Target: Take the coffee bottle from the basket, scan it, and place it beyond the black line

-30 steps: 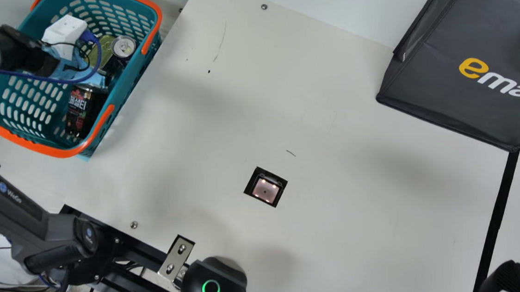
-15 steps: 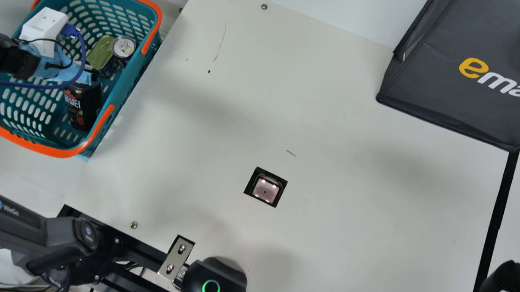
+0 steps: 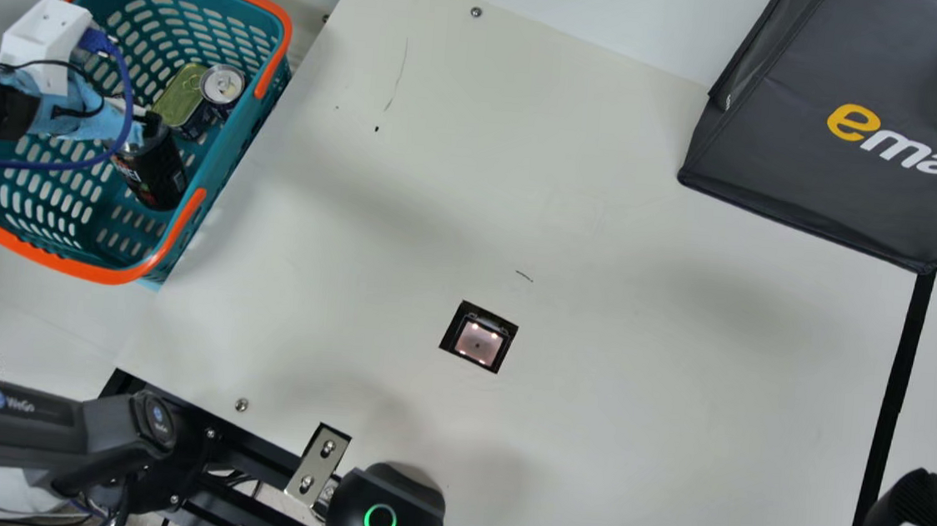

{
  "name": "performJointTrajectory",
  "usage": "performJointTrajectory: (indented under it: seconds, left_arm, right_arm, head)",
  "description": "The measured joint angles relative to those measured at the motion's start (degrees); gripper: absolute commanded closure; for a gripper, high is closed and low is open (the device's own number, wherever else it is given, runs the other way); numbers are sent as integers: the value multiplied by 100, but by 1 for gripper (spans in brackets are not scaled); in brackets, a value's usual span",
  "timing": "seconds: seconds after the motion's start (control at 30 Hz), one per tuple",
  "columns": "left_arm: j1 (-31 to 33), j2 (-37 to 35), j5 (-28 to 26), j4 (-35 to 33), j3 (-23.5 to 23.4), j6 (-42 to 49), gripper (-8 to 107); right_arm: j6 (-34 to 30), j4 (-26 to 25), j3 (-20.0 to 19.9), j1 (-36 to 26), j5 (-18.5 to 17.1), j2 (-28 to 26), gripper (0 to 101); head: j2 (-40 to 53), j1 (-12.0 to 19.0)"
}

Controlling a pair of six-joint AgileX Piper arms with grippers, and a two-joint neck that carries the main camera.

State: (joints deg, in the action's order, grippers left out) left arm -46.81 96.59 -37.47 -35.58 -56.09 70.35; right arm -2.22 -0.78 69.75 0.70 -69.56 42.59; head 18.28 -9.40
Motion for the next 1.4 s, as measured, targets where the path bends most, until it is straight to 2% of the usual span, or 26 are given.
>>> performJointTrajectory:
  seconds: [0.33, 0.93, 1.4]
  left_arm:
    - [-44, -535, -458, -13, -149, -284, 89]
    - [1, -1242, -1442, -44, -1070, -1014, 89]
    - [328, -1648, -2053, -189, -1641, -1380, 89]
  right_arm:
    - [0, 0, 0, 0, 0, 0, 10]
    - [0, 0, 0, 0, 0, 0, 10]
    - [0, 0, 0, 0, 0, 0, 10]
  head:
    - [0, 0]
    - [0, 0]
    - [0, 0]
